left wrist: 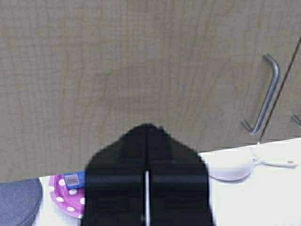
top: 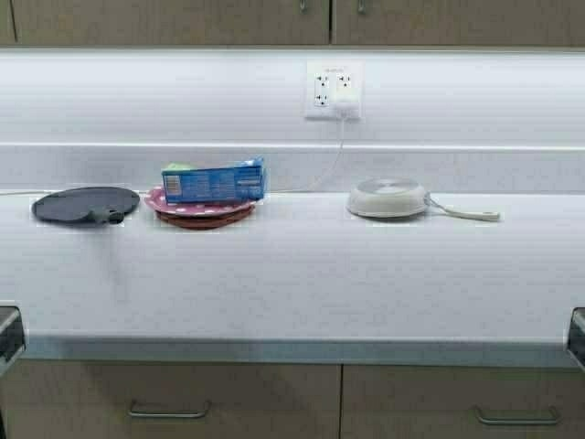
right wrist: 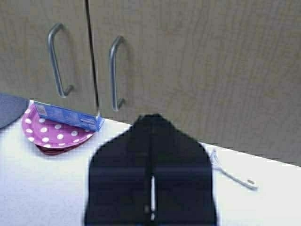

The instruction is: Open the cabinet, put the pot inside, then close it

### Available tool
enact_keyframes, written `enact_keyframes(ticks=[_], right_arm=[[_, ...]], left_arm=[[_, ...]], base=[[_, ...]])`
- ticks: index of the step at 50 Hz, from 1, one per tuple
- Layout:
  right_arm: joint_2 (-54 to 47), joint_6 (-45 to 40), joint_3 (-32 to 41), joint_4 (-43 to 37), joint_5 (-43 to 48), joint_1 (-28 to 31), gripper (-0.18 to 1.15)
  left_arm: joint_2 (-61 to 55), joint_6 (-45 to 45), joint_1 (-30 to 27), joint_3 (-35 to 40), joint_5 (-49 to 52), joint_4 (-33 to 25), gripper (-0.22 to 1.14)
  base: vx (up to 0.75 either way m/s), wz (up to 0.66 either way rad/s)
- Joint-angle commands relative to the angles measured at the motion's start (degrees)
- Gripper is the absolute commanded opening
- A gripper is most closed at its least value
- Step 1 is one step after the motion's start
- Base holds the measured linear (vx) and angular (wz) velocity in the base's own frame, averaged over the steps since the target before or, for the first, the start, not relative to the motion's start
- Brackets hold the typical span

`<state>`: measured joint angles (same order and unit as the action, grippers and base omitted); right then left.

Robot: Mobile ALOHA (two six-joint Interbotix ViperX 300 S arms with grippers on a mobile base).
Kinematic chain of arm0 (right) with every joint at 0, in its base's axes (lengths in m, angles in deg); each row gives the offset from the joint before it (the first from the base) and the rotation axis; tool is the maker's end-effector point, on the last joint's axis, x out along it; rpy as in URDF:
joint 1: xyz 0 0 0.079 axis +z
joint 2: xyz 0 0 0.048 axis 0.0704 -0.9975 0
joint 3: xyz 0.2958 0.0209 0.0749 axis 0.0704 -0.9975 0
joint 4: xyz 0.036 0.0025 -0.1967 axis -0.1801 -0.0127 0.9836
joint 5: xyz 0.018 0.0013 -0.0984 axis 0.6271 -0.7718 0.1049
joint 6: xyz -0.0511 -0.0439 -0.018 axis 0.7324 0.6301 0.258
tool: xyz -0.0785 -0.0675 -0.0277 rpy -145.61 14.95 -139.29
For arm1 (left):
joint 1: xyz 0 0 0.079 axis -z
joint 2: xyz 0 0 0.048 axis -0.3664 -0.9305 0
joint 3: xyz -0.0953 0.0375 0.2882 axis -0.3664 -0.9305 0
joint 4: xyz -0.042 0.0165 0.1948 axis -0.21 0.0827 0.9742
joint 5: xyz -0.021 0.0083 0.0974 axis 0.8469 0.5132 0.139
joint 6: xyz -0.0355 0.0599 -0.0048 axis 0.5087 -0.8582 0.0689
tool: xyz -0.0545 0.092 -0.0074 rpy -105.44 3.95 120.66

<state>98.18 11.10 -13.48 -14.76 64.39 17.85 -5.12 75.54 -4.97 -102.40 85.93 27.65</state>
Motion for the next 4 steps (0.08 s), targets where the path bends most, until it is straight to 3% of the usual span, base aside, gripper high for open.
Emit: enact_keyframes(ticks=[1, 4], right_arm=[[0.53, 0.09, 0.7, 0.09, 0.18, 0.09, 0.06], [0.53, 0.09, 0.62, 0.09, 0.18, 0.09, 0.06]], left_arm=[[0.7, 0.09, 0.09, 0.62, -0.44, -0.09, 0.03], [0.7, -0.09, 0.09, 0.62, -0.44, -0.09, 0.03]], base=[[0.0, 0.0], [0.0, 0.0]])
